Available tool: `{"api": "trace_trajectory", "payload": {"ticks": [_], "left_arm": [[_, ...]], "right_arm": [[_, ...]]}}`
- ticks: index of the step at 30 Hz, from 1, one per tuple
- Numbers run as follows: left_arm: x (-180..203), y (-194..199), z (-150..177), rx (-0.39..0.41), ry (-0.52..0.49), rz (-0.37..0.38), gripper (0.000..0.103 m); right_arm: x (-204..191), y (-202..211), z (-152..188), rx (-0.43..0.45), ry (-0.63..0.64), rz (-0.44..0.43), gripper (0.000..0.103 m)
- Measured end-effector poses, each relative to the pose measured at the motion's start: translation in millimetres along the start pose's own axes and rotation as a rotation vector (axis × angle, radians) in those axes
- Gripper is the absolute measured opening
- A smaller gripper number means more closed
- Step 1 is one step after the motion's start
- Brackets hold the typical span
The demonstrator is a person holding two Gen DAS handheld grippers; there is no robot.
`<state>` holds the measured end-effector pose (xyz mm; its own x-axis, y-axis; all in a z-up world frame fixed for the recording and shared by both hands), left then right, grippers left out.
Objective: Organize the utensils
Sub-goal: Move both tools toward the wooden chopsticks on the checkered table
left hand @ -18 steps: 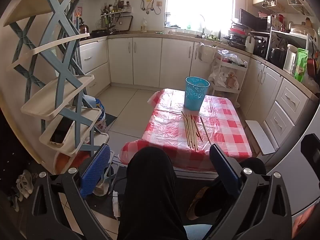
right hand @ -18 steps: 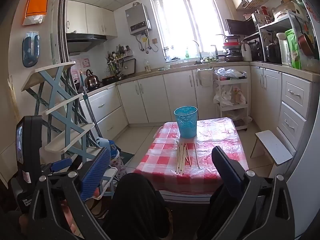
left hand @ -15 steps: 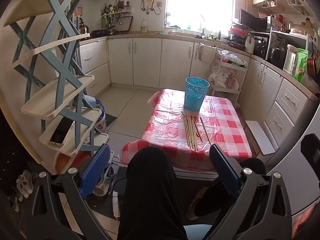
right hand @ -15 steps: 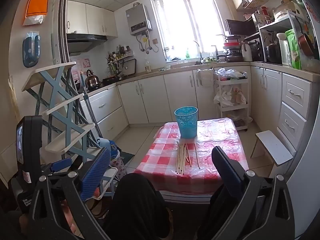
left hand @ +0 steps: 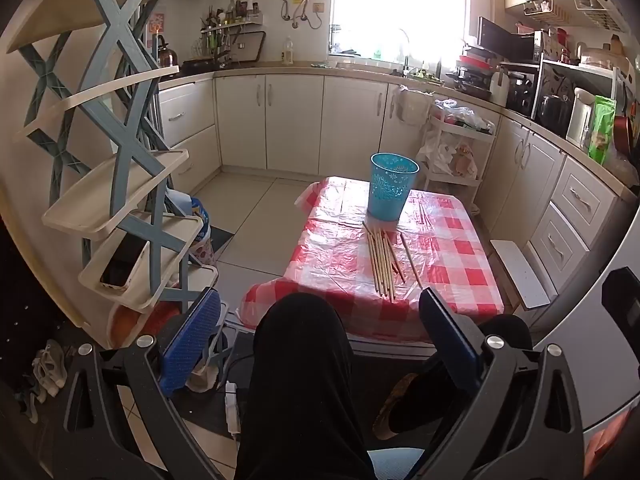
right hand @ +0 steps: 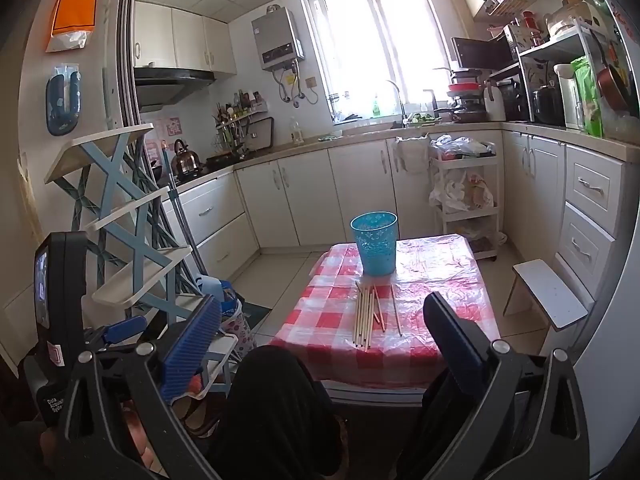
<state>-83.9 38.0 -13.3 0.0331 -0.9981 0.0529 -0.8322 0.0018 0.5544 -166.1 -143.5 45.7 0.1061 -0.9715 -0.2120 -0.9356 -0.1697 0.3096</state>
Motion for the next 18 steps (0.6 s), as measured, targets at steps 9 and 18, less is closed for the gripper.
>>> {"api": "trace_trajectory", "payload": {"ticks": [9, 18], "left_arm": [[1, 0, 0, 0.0, 0.0, -0.001, 0.095], [1, 0, 1, 0.0, 0.001, -0.001, 0.095]], "right_arm": [[5, 0, -4, -0.002, -0.002, 0.0, 0.098], [-5, -1, -1, -0.003, 0.001, 0.0, 0.098]]}}
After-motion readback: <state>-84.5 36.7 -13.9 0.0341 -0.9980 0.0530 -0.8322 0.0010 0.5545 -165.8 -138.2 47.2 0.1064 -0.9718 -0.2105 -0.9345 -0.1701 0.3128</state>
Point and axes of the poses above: each gripper's, at about its wrist camera, not at the fingertips, and y roughly against the way its jaws point, x to its right, z to its underside, the point moved 10 cm from there along -y, roughly the way its jaws point, and after that the axes turned 3 degrees about x, right-handed, at the moved point
